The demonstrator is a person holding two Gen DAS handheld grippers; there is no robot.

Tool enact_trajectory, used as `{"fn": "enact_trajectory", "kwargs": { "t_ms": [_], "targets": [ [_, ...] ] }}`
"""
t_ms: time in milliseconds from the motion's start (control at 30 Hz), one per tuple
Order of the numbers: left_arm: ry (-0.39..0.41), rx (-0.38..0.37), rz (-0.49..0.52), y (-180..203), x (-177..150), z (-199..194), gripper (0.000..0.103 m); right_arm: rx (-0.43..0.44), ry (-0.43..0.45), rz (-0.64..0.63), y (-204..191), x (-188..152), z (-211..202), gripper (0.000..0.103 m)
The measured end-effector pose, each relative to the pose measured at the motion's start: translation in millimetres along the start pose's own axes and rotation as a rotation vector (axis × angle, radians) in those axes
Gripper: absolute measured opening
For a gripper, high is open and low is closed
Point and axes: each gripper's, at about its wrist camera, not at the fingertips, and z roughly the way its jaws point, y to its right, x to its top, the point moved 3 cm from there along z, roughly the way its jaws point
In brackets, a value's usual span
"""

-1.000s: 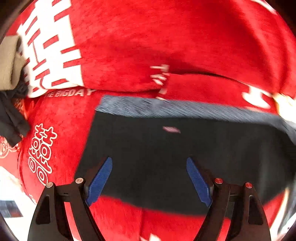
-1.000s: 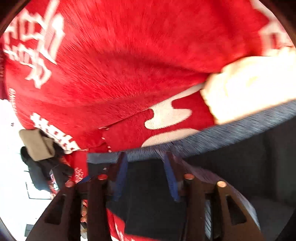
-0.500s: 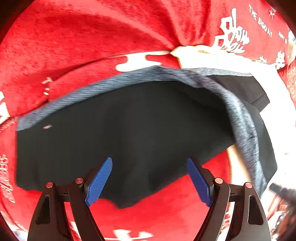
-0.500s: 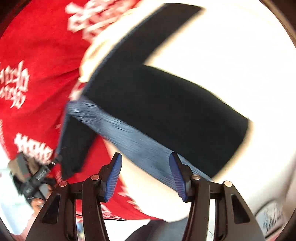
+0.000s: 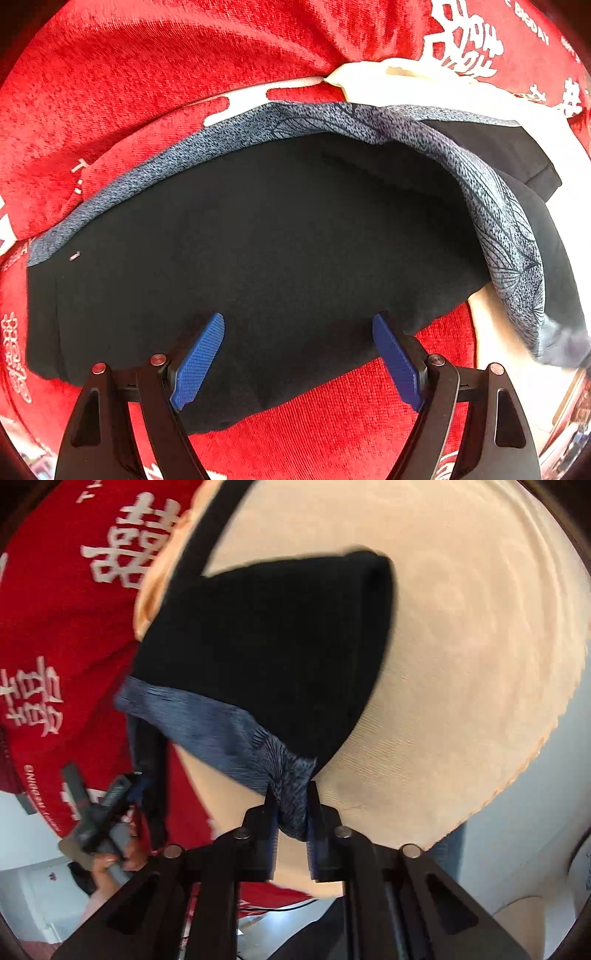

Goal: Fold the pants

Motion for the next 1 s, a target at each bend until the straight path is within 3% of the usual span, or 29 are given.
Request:
{"fn": "enact_trajectory", "kwargs": {
  "t_ms": [100,233,367,467,500,533,567,633,733,867,933,967,1000],
  "targets": [
    [-0.011,0.017,-0.033,1,7,-6,0.084,0.062,0.032,-0.083,-41,37,-30,0.013],
    [-0.021,0.044,-0.078,4,20,-6,0.084,0.086,0.077,-0.237,-103,125,-61,0.013],
    [-0.02,0.07,-0.119,8,34,-7,0.084,0.025,0.115,-0.39,-158,236,-59,0.013],
    [-0.009,0.08,-0.142,16,49,-11,0.084,-0.052,0.053,-0.446,-173,293,-34,0.022],
    [-0.006,0.078,-0.147,16,51,-14,0.084,-0.104,0.051,-0.465,-173,300,-26,0.029],
    [0.0,0.074,-0.154,19,57,-15,0.084,-0.139,0.062,-0.493,-177,306,-20,0.041],
    [0.006,0.071,-0.158,21,60,-17,0.084,-0.142,0.068,-0.507,-171,303,-21,0.047],
    [0.015,0.066,-0.162,28,71,-17,0.084,-0.139,0.064,-0.489,-160,300,-18,0.048],
    [0.026,0.054,-0.155,40,88,-11,0.084,-0.201,0.074,-0.432,-134,302,-12,0.048],
    [0.031,0.048,-0.151,58,105,5,0.084,-0.375,0.13,-0.48,-115,328,2,0.048],
    [0.024,0.013,-0.175,68,113,9,0.084,-0.436,0.054,-0.491,-103,341,24,0.047],
    [0.035,0.001,-0.178,72,116,8,0.084,-0.437,-0.025,-0.466,-96,342,37,0.026],
    [0.053,0.001,-0.171,77,121,7,0.084,-0.44,-0.053,-0.471,-96,339,43,0.016]
  ]
}}
